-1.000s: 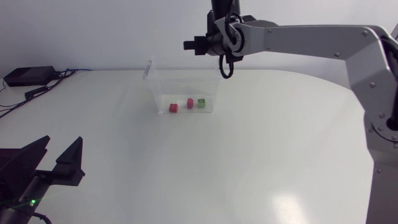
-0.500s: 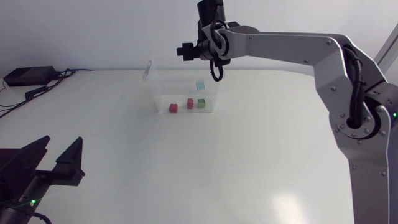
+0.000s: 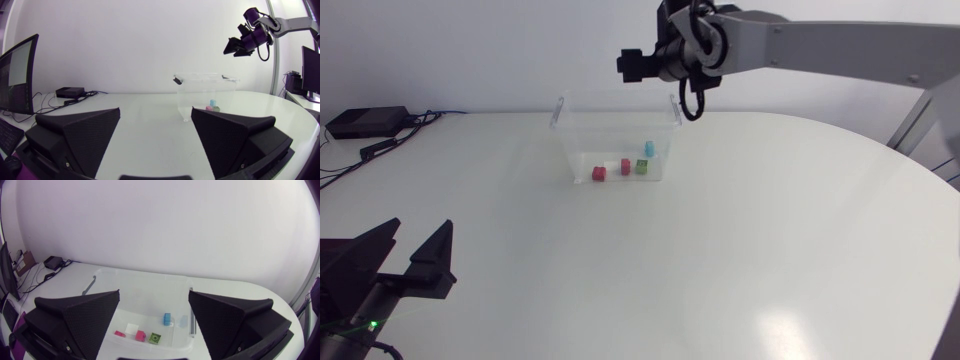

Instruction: Place the duplo bricks in the container

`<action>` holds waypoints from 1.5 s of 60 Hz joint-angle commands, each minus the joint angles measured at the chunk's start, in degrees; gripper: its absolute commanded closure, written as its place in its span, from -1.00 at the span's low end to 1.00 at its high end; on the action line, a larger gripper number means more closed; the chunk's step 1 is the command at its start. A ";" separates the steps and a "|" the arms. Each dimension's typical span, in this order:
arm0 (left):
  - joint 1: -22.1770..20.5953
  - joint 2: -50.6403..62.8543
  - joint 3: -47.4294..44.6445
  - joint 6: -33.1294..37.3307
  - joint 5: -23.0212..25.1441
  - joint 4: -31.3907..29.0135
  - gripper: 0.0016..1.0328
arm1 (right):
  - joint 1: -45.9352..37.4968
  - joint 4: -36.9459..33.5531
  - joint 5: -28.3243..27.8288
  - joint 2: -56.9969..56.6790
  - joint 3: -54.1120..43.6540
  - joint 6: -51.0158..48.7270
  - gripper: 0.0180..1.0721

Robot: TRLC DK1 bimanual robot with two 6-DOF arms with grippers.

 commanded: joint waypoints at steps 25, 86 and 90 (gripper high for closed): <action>0.38 -0.58 -1.02 -1.57 0.14 0.47 -0.93 | -0.56 6.87 1.75 -33.87 -35.90 -3.19 -0.92; 0.38 -0.56 -1.02 -1.46 0.14 0.48 -0.93 | -1.96 -5.94 2.72 -103.24 -76.62 -11.32 -0.92; 0.38 -0.51 -1.03 -1.43 0.12 0.51 -0.93 | -4.09 -4.60 1.45 -103.94 -78.62 -11.22 -0.92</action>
